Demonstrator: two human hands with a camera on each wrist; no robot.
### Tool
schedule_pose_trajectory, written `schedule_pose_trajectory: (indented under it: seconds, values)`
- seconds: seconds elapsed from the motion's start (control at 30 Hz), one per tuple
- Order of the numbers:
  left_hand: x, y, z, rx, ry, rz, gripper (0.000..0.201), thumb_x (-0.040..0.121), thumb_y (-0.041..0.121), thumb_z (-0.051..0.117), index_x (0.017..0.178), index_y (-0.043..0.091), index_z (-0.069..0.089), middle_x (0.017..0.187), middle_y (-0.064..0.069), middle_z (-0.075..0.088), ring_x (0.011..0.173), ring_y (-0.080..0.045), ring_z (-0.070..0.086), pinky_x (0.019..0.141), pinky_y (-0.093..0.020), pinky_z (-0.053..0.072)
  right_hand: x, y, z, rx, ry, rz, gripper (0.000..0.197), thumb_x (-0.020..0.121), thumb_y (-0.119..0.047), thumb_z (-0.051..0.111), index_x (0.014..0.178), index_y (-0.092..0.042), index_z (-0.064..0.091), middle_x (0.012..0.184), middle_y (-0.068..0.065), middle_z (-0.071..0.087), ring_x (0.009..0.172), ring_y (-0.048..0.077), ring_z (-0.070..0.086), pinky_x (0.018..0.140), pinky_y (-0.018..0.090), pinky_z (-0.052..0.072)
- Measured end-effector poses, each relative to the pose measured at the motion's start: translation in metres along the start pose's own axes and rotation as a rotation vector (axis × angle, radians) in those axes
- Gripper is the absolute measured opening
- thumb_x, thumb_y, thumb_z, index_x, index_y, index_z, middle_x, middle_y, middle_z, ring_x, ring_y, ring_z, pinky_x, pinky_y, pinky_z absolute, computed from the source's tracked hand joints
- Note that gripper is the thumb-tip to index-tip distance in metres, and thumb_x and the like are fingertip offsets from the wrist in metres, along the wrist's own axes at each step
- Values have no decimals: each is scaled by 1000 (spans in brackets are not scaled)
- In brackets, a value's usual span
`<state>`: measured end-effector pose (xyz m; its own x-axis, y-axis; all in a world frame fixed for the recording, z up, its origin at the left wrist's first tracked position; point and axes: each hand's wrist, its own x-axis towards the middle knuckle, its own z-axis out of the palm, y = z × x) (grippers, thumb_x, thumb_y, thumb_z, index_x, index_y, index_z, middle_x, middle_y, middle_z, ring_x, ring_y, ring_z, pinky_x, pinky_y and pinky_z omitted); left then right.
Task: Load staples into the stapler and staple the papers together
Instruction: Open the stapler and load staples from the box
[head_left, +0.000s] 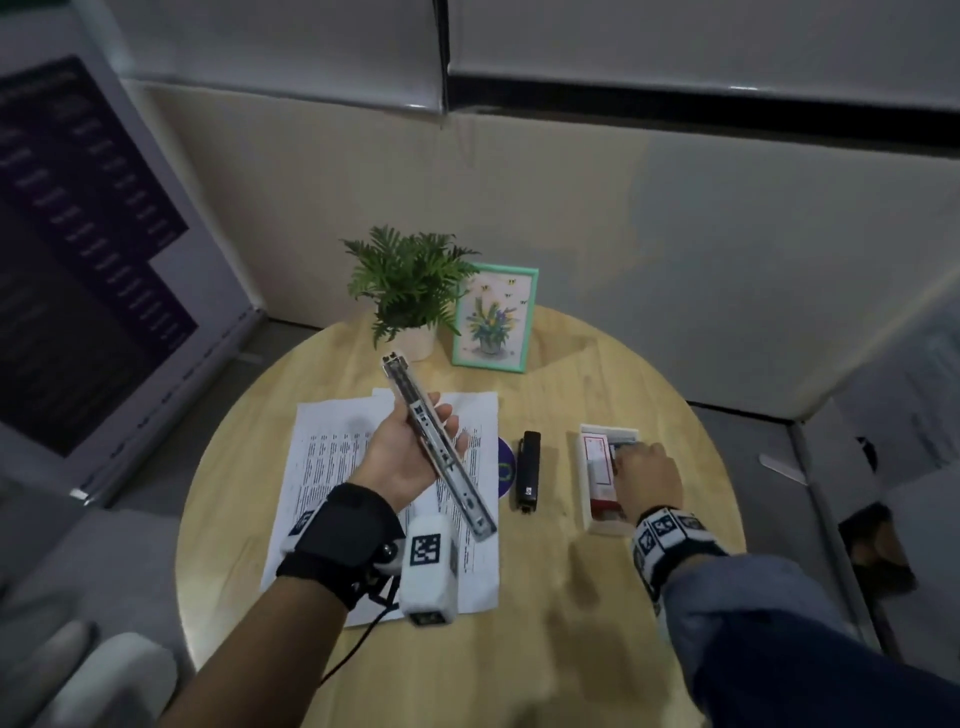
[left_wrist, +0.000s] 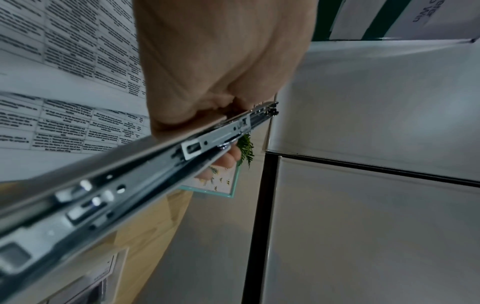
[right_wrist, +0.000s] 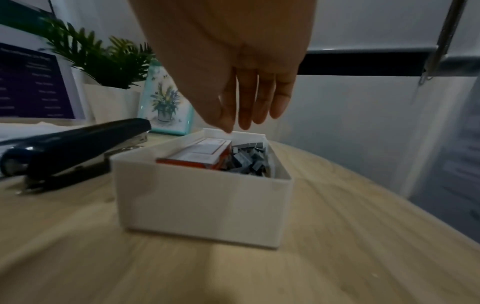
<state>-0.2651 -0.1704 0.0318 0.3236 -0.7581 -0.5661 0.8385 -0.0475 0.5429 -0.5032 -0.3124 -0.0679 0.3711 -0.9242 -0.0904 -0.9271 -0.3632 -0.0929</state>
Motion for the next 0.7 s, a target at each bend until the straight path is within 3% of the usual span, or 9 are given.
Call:
schedule_pose_trajectory:
  seconds: [0.13, 0.23, 0.37, 0.5, 0.7]
  values:
    - [-1, -3, -4, 7, 18, -8, 38, 100, 44, 32, 88, 12, 50, 74, -1, 49, 65, -16, 47, 69, -31, 44, 22, 1, 11, -111, -105, 0, 28, 90, -6, 41, 113, -7, 58, 121, 12, 60, 114, 30, 51, 90, 37, 43]
    - [-1, -5, -10, 42, 53, -17, 40, 101, 43, 29, 92, 11, 52, 73, -2, 56, 64, -16, 52, 65, -32, 49, 26, 3, 15, -139, -139, -24, 29, 91, -6, 40, 114, -6, 57, 123, 13, 59, 113, 30, 52, 91, 36, 44]
    - [-3, -6, -13, 112, 68, -17, 37, 99, 44, 33, 95, 12, 52, 75, -2, 57, 60, -15, 54, 62, -32, 49, 29, 5, 13, 9, -177, 23, 27, 91, -3, 39, 102, 1, 64, 111, 20, 64, 100, 34, 59, 81, 38, 49]
    - [-9, -6, -11, 191, 16, -27, 35, 96, 47, 38, 89, 14, 49, 76, -4, 56, 60, -16, 52, 62, -31, 48, 24, 7, 6, 86, -186, 87, 23, 90, -4, 44, 100, -3, 65, 103, 19, 66, 96, 34, 62, 73, 34, 47]
    - [-25, -13, -10, 322, -75, -64, 28, 97, 38, 39, 100, 13, 51, 82, -4, 59, 64, -16, 54, 62, -31, 50, 19, 13, 8, 193, -208, 131, 16, 88, -7, 49, 89, -2, 64, 98, 22, 68, 84, 33, 63, 69, 32, 47]
